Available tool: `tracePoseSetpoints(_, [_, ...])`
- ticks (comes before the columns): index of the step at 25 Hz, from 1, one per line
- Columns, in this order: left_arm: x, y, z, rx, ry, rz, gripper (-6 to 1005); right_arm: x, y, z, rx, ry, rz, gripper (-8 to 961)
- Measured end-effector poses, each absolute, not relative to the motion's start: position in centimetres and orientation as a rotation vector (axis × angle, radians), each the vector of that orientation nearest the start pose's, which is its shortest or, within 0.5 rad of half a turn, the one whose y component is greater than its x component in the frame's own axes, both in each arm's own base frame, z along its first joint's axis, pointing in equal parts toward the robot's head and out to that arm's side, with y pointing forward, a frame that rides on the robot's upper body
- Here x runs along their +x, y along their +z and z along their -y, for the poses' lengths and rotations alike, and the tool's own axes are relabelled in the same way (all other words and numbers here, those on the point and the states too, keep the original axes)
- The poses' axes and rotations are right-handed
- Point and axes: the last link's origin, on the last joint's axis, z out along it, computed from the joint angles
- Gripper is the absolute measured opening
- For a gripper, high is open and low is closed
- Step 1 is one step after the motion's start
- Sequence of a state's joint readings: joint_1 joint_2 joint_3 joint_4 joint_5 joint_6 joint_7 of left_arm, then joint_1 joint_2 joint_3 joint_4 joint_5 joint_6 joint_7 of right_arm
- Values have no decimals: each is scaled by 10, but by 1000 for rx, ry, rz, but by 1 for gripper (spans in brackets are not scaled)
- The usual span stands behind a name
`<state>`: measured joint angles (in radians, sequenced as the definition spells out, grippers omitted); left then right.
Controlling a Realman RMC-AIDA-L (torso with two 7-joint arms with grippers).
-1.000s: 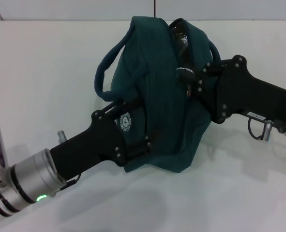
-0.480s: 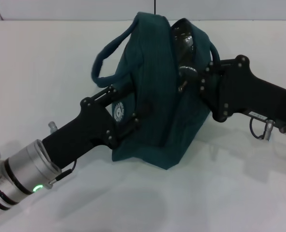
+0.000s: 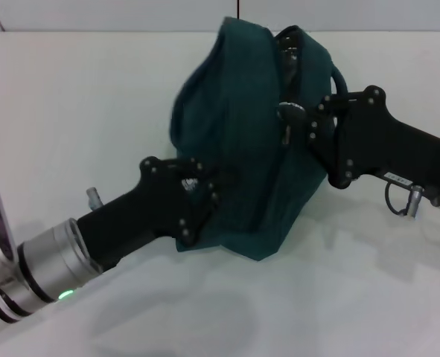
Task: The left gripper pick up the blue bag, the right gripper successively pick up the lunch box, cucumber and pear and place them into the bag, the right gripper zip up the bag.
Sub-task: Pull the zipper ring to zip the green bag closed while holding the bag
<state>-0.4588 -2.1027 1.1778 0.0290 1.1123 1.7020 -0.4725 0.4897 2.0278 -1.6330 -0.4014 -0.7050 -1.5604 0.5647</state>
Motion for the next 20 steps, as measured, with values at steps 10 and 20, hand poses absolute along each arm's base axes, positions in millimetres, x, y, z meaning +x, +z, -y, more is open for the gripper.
tracePoseSetpoints(10, [-263,-60,-244,-2351,-1115,-3,57,196,-28,-308,-2354,1339,72,18])
tracePoseSetpoints(20, [-270,-59,-237,-2389,-1064,-60,55,212,-11,-319,-2160,1349,-72,18])
